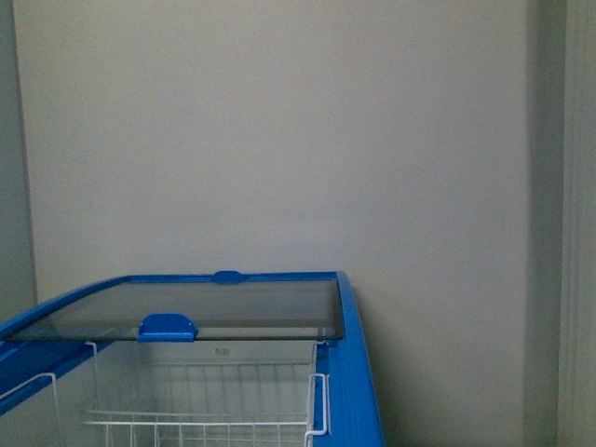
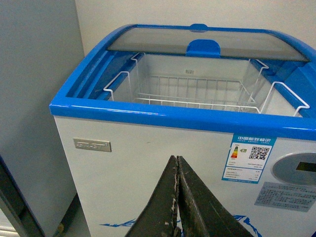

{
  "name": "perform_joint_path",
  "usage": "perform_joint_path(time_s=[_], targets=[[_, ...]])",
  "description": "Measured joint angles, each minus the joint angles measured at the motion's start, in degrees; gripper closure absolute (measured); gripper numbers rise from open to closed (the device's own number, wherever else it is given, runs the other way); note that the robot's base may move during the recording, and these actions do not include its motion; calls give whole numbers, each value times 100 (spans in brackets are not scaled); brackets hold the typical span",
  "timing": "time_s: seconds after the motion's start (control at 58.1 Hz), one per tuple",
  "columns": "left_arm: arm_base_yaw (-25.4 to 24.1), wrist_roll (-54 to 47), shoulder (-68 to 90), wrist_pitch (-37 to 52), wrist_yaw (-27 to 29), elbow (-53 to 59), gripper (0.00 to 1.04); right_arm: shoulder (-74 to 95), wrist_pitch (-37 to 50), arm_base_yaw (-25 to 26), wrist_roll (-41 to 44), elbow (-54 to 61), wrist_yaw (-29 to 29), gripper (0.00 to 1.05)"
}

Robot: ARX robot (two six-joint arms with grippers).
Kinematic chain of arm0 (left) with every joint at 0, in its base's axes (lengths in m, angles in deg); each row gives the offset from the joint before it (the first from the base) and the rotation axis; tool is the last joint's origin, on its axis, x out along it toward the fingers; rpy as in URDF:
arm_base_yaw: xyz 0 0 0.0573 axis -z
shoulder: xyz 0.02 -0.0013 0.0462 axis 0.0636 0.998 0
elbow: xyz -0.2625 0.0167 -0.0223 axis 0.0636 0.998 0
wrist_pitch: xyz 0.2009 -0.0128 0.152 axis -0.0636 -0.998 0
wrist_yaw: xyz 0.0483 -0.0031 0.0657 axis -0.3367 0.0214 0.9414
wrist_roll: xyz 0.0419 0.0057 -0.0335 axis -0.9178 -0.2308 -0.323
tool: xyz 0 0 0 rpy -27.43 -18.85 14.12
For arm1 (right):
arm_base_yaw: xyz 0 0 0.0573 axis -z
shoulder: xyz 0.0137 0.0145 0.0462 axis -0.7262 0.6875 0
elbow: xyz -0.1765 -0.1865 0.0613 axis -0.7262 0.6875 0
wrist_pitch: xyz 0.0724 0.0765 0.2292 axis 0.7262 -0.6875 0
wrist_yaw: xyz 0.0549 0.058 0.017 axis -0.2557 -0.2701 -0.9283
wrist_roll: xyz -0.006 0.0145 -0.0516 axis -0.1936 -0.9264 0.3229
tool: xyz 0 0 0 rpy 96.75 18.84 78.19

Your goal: Put drink in fridge

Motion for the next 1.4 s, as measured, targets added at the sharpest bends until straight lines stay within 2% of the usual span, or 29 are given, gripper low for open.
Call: perform_joint_path(time_s=[0.207,0.293,0.534,0.586,0.689,0.827,0.982,1.085,1.395], targets=[[0,0,0,0,0,0,102,-249,-254,0,0,2,0,102],[0,0,0,0,2,0,102,-1003,-1207,0,2,0,0,102],[0,0,0,0,-2,0,102,-1248,-1276,2,11,0,9,102],[0,7,0,0,0,0,101,-1252,-1276,2,9,0,4,96],[0,2,0,0,0,0,79,-1250,-1276,2,9,0,2,73],[0,2,0,0,0,0,58,-1250,-1276,2,9,0,4,52],[0,2,0,0,0,0,24,-1250,-1276,2,9,0,4,19],[0,-2,0,0,0,0,7,-1252,-1276,2,7,0,2,6],[0,-11,0,0,0,0,8,-1250,-1276,2,9,0,4,7]])
